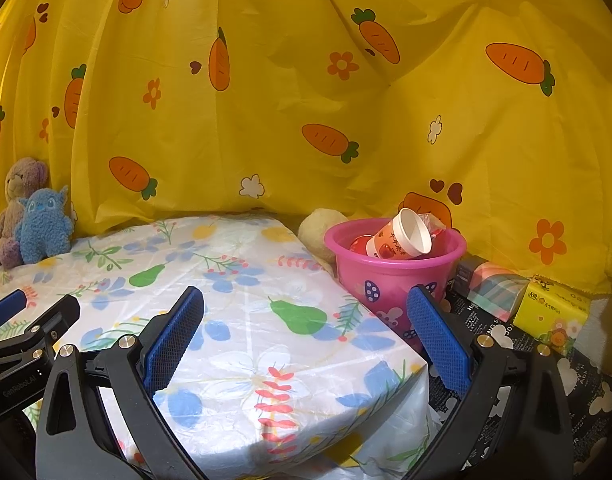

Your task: Collect trash

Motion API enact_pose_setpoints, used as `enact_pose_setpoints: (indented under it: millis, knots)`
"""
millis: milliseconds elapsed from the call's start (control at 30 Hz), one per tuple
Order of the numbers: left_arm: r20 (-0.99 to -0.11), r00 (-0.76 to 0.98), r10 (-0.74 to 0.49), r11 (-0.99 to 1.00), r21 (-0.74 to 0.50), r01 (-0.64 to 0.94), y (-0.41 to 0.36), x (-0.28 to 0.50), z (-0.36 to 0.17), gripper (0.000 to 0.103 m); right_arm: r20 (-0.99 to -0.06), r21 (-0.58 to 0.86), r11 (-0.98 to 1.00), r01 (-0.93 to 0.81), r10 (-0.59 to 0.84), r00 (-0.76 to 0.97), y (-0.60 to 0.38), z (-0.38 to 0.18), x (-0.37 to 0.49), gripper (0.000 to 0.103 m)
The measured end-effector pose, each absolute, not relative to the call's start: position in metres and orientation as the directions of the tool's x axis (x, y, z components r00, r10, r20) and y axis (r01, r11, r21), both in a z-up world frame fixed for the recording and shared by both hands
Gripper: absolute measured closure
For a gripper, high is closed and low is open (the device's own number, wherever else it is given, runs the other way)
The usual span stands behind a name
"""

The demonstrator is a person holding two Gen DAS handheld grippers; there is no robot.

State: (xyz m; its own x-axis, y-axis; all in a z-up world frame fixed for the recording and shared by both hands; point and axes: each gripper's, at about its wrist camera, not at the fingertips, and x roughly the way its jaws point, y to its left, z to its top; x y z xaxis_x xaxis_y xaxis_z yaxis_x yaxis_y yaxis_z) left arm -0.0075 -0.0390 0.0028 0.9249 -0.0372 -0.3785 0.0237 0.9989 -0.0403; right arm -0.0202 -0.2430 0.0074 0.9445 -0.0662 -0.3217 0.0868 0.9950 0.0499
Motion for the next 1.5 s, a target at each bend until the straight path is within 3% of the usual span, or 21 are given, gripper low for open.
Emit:
enact_pose_setpoints:
  millis: [1500]
  knots:
    - [-0.374,0.927,-0.026,0.999,-0.041,0.012,-0.0399,-0.0069,0.0047,0.006,-0.320,0.061,0.994,0.094,-0.070,0.945,-0.2488,0.0017,-0.0208,0.006]
